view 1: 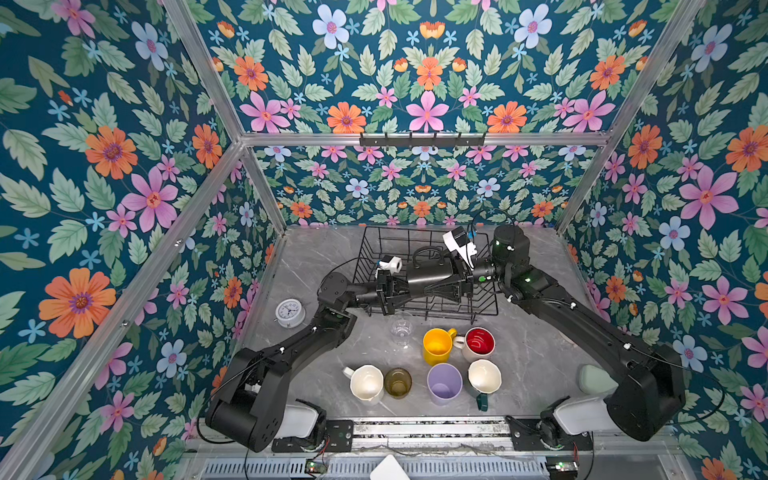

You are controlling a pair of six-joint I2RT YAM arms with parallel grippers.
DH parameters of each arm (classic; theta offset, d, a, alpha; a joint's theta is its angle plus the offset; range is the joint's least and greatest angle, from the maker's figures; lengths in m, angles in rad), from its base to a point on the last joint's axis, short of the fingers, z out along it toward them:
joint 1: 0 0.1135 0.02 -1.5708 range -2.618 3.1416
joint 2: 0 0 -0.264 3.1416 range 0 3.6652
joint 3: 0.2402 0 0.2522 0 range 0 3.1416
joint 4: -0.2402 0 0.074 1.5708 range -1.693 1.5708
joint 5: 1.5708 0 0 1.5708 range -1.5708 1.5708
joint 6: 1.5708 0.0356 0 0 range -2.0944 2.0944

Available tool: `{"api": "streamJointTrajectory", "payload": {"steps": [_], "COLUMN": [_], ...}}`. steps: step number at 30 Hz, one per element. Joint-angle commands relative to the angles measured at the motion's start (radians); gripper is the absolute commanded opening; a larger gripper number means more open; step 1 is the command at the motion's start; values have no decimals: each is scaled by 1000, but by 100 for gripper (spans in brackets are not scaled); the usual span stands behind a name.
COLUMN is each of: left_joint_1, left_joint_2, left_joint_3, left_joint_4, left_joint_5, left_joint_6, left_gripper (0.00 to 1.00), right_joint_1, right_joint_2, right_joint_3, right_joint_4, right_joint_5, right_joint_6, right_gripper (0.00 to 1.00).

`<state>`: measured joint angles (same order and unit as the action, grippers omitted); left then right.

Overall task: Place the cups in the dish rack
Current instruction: 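Grasp the black mug's body with the right gripper above the rack, then open the left gripper while the right gripper carries the mug over the rack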

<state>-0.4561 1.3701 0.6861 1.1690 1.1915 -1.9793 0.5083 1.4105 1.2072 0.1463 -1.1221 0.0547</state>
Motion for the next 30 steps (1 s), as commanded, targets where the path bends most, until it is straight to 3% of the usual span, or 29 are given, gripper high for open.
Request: {"api": "streamJointTrajectory", "payload": {"steps": [1,8,11,16,18,21,25,27,30], "left_joint_1": [-3,23,49,106,121,134,140,142,147], "left_joint_2": [0,-7,-14,-49,-76,-132,-162,-168,-220], "left_joint_3": [0,-4,-26,-49,-28,64,349,427,428], "left_joint_4": [108,136,135,77,-60,-491,-1336,-1500,-1492], "left_joint_5": [20,25,17,8,5,-8,-183,-271,-395], "left_joint_6": [-4,18,27,88,201,538,1207,1329,1370], "left_gripper": [27,62,69,72,72,73,78,78,78], "right_joint_1": [1,-9,-28,-98,-126,-154,-181,-183,-184], "right_joint_2": [-19,-59,-84,-133,-146,-149,-124,-95,-35], "right_joint_3": [12,31,39,52,73,119,193,235,314], "right_joint_4": [18,-8,-34,-165,-264,-438,-632,-720,-839], "right_joint_5": [50,104,144,222,264,378,544,625,719], "right_joint_6": [32,63,90,120,104,83,59,43,32], "right_gripper": [0,0,0,0,0,0,0,0,0]}}
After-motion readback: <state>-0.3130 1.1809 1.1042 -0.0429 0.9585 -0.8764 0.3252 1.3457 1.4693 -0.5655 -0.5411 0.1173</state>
